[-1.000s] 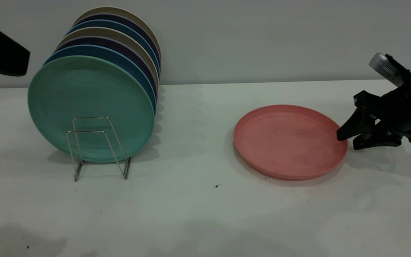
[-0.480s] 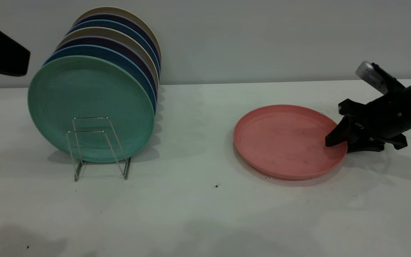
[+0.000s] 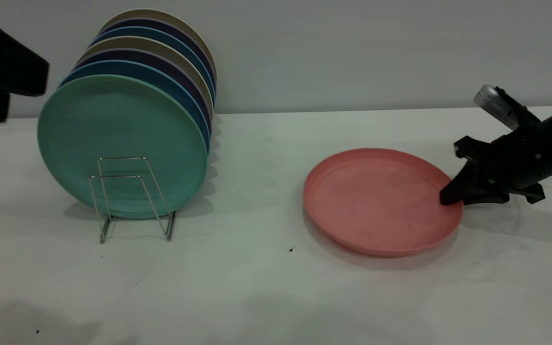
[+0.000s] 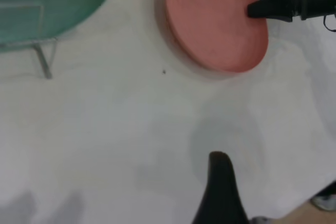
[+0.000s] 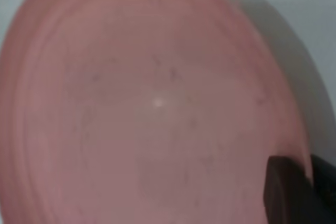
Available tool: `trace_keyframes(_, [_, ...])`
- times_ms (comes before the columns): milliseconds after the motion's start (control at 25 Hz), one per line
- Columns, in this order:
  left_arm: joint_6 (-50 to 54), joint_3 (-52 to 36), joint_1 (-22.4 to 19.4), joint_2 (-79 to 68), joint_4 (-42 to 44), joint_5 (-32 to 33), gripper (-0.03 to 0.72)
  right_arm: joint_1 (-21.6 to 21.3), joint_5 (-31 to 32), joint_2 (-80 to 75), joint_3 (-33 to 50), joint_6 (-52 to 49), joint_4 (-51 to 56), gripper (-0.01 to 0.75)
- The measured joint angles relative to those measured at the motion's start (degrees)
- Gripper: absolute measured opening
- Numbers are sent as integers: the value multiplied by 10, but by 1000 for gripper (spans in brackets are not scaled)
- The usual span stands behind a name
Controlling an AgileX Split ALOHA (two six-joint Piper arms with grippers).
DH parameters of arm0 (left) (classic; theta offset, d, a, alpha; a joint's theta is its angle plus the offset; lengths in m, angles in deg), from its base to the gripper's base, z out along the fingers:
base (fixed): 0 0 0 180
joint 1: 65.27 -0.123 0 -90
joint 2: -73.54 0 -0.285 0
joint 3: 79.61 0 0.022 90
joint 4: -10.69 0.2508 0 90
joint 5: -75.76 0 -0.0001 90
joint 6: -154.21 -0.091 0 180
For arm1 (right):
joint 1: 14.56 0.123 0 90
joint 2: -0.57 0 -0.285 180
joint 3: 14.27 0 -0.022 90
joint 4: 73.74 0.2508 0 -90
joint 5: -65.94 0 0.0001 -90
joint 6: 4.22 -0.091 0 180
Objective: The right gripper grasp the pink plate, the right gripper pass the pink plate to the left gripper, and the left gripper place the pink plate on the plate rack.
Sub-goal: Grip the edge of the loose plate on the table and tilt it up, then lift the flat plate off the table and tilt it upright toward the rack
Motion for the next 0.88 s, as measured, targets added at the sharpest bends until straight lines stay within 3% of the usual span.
trace_keyframes(200, [-40,0,0,-79,-51,16,588,-28,72,5,0,9,-43,12])
trace_keyframes(400, [-135,1,0,-157,-171,25,588,-36,127,22,0,13,-39,12])
trace_keyframes(680, [-237,4,0,-225,-303,43,588,-2,164,51,0,20,18,13])
trace_keyframes(880, [-256,13,0,-241,-323,44,588,41,170,62,0,23,23,13])
